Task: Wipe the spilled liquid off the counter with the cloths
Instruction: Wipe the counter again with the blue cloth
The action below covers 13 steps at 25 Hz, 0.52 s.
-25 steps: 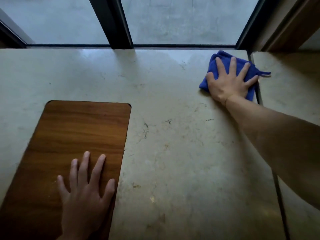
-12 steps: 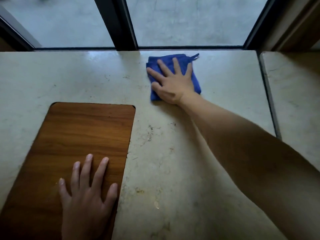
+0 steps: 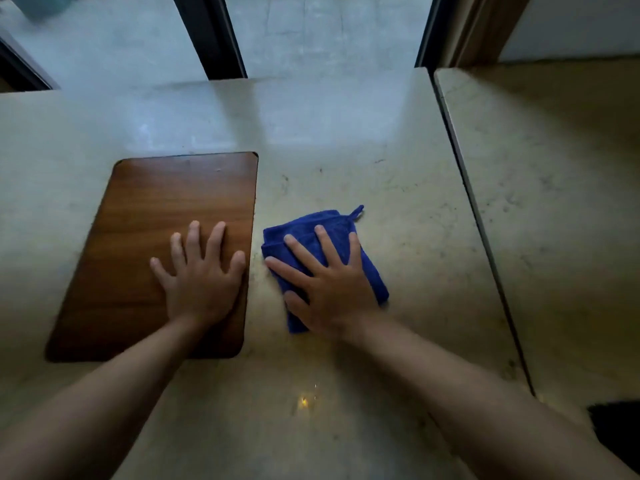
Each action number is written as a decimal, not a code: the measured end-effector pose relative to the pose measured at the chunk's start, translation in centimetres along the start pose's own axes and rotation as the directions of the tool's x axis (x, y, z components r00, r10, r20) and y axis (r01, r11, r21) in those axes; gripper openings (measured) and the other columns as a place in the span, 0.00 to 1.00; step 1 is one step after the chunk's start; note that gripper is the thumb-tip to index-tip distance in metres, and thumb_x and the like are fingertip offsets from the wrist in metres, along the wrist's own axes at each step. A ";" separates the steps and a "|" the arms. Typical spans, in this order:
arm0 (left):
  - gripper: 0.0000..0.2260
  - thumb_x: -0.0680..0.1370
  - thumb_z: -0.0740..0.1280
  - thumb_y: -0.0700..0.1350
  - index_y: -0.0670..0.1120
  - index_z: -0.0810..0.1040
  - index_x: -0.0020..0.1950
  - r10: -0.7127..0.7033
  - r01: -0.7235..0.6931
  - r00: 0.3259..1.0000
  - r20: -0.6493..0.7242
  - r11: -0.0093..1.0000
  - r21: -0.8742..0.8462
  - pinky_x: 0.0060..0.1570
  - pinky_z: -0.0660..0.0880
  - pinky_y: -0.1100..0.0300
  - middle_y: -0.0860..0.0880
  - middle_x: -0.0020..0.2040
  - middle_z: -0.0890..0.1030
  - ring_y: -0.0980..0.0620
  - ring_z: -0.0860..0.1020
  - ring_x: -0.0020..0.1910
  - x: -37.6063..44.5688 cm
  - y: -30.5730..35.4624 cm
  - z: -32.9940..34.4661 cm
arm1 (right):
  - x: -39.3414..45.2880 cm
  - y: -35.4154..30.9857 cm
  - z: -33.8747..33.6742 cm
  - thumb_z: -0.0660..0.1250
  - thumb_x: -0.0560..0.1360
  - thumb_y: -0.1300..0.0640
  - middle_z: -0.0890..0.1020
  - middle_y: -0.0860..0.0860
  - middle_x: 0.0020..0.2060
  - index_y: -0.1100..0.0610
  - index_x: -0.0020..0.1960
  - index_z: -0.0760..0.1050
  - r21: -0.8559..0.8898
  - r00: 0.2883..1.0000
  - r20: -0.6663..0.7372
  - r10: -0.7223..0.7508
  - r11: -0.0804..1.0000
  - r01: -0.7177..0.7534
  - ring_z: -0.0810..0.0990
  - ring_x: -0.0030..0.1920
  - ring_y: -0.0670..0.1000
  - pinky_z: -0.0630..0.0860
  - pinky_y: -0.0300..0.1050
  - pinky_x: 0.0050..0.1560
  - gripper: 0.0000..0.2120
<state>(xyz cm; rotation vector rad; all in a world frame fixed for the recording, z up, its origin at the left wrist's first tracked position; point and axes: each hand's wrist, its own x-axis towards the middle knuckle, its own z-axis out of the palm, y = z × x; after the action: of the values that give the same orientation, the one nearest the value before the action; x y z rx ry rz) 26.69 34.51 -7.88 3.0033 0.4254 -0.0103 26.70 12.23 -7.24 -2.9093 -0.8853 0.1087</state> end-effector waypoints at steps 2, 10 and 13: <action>0.29 0.77 0.46 0.66 0.57 0.56 0.77 0.029 -0.028 0.999 0.016 0.999 -0.036 0.68 0.47 0.27 0.44 0.79 0.56 0.37 0.52 0.77 -0.1 -0.4 0.0 | -5.9 -3.4 0.6 0.45 0.79 0.37 0.46 0.45 0.80 0.34 0.77 0.46 0.034 1.000 0.024 0.005 0.999 -0.006 0.39 0.78 0.61 0.40 0.75 0.69 0.27; 0.27 0.74 0.51 0.69 0.61 0.59 0.71 0.164 -0.164 0.968 0.188 0.986 -0.016 0.66 0.50 0.26 0.46 0.77 0.57 0.37 0.56 0.75 1.4 -1.8 -2.5 | -24.4 -14.7 1.4 0.61 0.72 0.35 0.60 0.44 0.77 0.34 0.76 0.56 0.033 0.976 0.118 0.182 0.982 -0.188 0.57 0.77 0.61 0.58 0.77 0.64 0.34; 0.28 0.74 0.51 0.70 0.62 0.59 0.72 0.299 -0.314 0.936 0.185 0.948 0.059 0.67 0.48 0.26 0.47 0.77 0.60 0.39 0.61 0.73 2.3 -3.8 -3.4 | -23.7 -15.4 1.0 0.64 0.65 0.35 0.63 0.44 0.76 0.33 0.74 0.60 0.068 0.907 0.164 0.388 0.913 -0.403 0.62 0.75 0.61 0.57 0.78 0.65 0.38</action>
<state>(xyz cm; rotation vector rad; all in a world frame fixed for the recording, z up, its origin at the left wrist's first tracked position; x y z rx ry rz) 27.81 39.10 -4.93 3.0838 -0.0659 -0.2697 -1.54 11.81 -5.51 -2.9685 -0.2756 0.3910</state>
